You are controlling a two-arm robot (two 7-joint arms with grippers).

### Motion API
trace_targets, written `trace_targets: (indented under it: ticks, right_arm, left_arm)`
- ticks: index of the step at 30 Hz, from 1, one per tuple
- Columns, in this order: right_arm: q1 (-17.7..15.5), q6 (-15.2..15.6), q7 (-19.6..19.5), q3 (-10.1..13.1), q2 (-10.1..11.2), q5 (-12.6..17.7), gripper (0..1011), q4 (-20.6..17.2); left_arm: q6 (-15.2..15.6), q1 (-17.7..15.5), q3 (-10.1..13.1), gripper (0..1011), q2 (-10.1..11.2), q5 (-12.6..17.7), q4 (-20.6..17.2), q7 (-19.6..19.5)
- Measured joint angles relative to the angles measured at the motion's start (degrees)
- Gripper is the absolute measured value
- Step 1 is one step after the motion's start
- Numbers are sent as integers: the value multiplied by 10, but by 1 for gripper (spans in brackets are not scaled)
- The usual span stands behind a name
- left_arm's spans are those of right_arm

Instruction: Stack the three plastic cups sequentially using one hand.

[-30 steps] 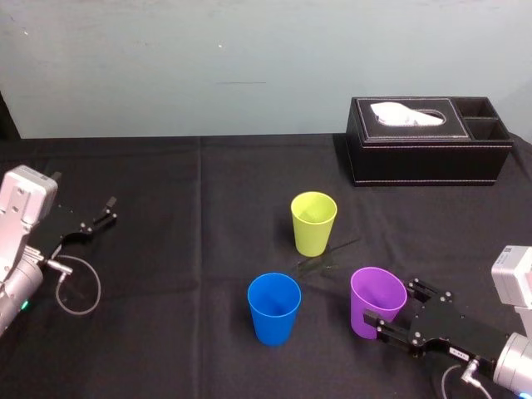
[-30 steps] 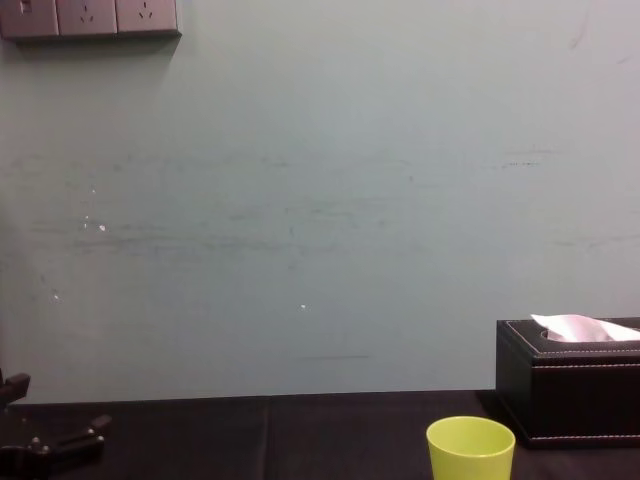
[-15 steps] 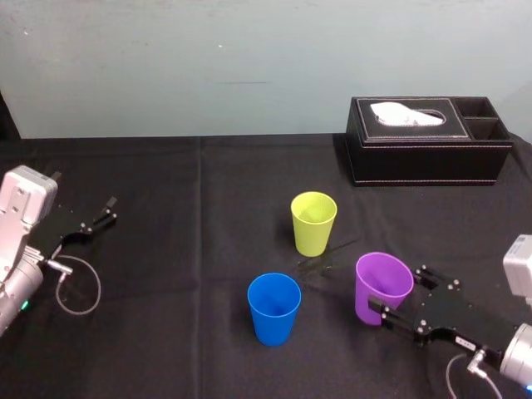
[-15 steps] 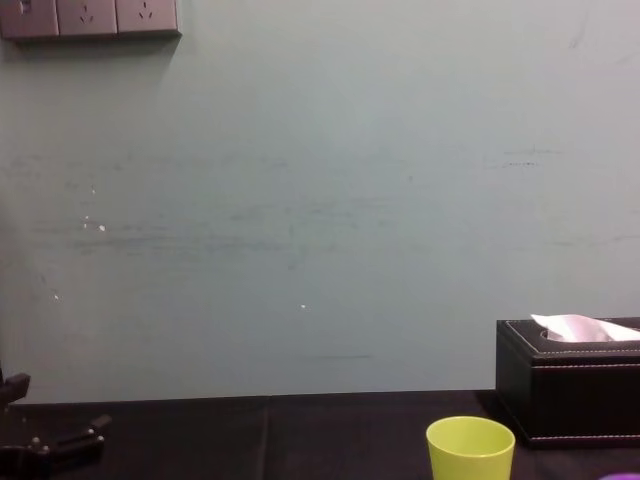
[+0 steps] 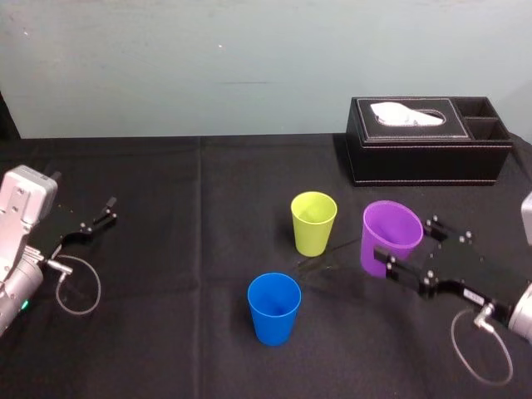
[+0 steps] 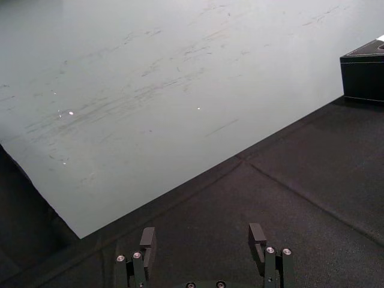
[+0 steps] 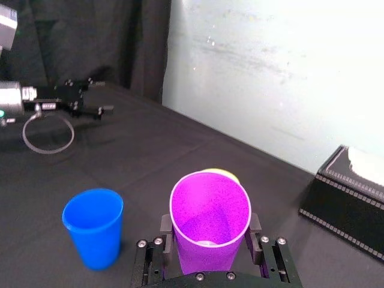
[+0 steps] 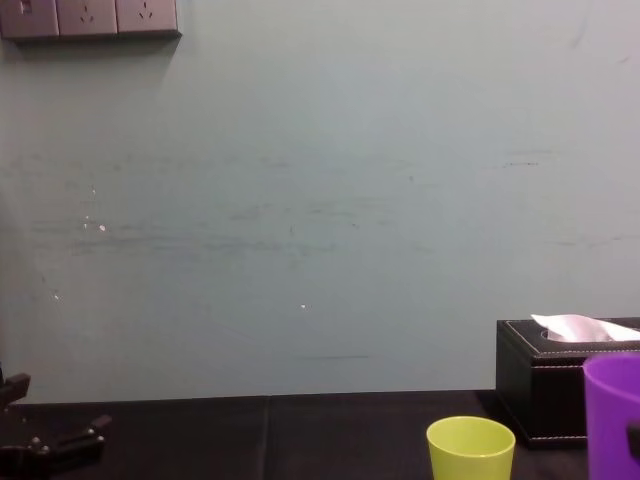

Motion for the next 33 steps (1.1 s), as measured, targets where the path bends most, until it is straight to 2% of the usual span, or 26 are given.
trace_targets:
  ticks: [3, 11, 13, 17, 33]
  right_arm:
    - [12, 8, -3, 0, -3, 1, 720, -4]
    - [69, 32, -10, -23, -21, -6, 720, 0]
    - [92, 41, -12, -36, -29, -12, 720, 8]
    - [118, 52, -16, -51, -40, -18, 720, 22]
    - [197, 77, -17, -106, -78, -47, 720, 83]
  left_arm:
    - [0, 0, 0, 1010, 0, 0, 0, 0]
    - [0, 0, 0, 1010, 0, 0, 0, 0]
    - [0, 0, 0, 1010, 0, 0, 0, 0]
    - [0, 0, 0, 1010, 0, 0, 0, 0]
    - [0, 0, 0, 1010, 0, 0, 0, 0]
